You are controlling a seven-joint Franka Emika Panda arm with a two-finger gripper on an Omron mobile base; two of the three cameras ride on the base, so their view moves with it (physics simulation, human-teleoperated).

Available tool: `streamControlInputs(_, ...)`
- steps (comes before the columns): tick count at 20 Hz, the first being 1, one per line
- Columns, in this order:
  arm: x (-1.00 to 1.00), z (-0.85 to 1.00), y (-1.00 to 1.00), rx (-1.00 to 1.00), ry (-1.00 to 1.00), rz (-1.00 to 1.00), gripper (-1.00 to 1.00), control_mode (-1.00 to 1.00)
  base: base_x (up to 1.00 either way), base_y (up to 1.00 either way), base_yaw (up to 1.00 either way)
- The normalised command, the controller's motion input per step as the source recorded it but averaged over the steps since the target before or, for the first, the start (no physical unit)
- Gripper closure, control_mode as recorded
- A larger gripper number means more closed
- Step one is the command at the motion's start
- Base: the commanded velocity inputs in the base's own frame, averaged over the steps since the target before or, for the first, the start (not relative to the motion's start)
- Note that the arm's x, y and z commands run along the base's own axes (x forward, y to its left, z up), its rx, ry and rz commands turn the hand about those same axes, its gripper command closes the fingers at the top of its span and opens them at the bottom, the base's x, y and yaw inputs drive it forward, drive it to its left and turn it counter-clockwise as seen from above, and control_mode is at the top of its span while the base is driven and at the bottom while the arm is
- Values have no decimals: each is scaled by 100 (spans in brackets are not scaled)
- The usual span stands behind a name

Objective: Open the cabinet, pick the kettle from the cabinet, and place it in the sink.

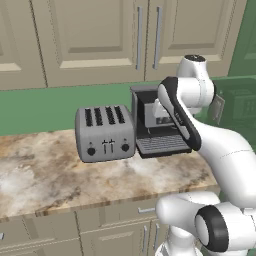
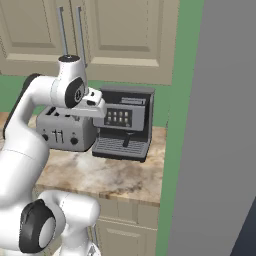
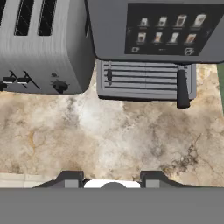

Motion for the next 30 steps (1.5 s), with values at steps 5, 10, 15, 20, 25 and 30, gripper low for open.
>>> streamControlInputs(5,-7,0,0,0,-3,0,-100,-100,0,0,0)
streamControlInputs(10,-22,2,-2,1,-27,0,-100,-100,0,0,0)
streamControlInputs(15,-18,14,0,0,-34,0,-100,-100,0,0,0)
streamControlInputs(20,-11,24,1,0,-23,0,-100,-100,0,0,0)
streamControlInputs(25,-7,34,4,0,-14,0,-100,-100,0,0,0)
streamControlInputs(30,-2,40,8,0,-4,0,-100,-100,0,0,0)
